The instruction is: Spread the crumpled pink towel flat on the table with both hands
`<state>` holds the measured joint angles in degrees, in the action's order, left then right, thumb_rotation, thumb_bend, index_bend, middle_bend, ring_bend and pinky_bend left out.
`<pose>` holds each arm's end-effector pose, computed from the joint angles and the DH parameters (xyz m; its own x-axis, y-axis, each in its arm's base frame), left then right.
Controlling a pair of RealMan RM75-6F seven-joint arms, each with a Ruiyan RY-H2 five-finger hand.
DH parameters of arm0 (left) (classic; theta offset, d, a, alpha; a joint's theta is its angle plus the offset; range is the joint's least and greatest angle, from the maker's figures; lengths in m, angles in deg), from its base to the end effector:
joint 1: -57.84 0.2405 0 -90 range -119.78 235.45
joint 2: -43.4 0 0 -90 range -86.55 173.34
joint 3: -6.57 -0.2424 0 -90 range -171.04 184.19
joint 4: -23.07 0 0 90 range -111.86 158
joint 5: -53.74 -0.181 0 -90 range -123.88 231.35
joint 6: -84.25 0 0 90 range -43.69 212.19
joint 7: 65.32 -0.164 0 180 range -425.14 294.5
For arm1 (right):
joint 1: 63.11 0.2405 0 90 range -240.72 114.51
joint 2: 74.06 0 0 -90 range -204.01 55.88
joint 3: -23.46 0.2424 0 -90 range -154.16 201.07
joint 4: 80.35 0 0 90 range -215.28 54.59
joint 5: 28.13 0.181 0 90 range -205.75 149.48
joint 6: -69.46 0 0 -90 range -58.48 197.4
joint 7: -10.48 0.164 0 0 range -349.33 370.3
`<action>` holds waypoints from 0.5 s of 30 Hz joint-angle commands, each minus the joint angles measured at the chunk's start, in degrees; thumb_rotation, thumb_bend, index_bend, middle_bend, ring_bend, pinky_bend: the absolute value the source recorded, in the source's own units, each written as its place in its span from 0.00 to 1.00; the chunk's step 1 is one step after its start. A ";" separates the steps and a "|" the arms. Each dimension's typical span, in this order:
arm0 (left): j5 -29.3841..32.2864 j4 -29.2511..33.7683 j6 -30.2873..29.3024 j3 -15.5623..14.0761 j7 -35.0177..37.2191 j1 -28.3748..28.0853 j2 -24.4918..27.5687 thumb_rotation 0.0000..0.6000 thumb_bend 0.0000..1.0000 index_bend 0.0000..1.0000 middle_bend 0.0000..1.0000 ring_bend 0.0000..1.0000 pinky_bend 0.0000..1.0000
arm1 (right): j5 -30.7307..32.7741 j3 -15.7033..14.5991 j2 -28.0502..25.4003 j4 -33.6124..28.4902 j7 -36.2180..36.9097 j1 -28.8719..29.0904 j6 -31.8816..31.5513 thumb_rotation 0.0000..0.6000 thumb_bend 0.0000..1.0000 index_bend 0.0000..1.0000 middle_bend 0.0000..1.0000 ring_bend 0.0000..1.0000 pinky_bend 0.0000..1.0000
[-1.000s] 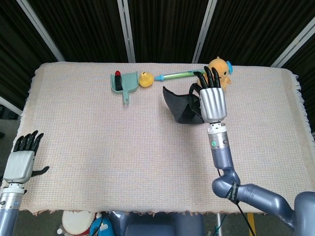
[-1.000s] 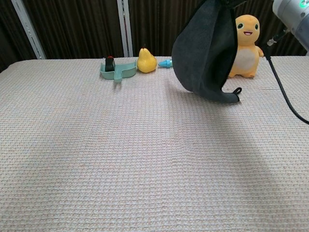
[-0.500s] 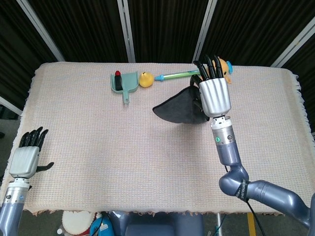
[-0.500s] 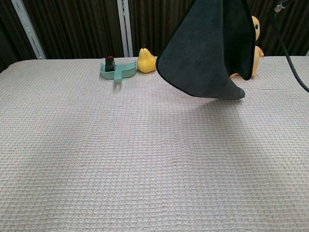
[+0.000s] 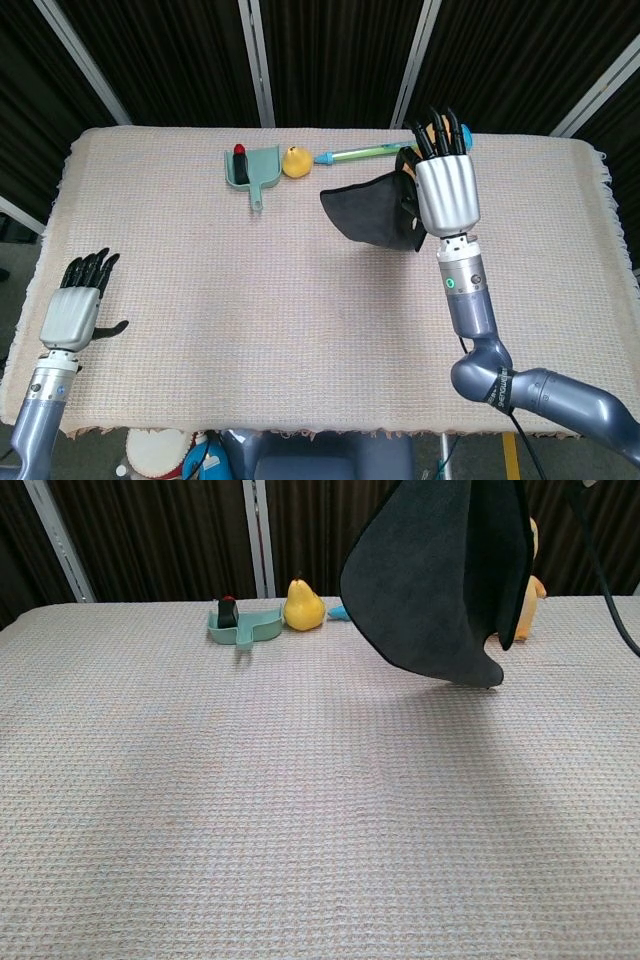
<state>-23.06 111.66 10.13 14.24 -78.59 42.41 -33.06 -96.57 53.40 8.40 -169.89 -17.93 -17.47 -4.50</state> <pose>-0.2633 0.2617 0.1102 0.4409 0.0697 0.8948 0.8975 -0.0482 -0.4384 -0.0493 -0.3933 0.1587 0.2826 0.3935 0.8748 -0.8603 -0.2994 0.4125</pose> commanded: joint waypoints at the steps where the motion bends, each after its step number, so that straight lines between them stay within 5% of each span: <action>1: 0.50 0.80 0.80 1.73 0.34 -1.67 -0.85 1.00 0.01 0.03 0.00 0.00 0.00 | -0.34 -0.48 -0.88 -1.59 0.23 -0.54 -0.71 1.00 0.56 0.60 0.24 0.06 0.04; 15: 3.05 -0.32 9.46 9.84 3.40 -13.13 -3.09 1.00 0.11 0.16 0.08 0.00 0.07 | -0.10 -2.21 -3.60 -4.08 2.05 -2.06 -1.47 1.00 0.56 0.60 0.24 0.06 0.04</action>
<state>-19.91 112.06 18.39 22.98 -75.95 30.83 -35.74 -96.71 51.24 4.84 -173.92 -15.92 -19.49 -5.96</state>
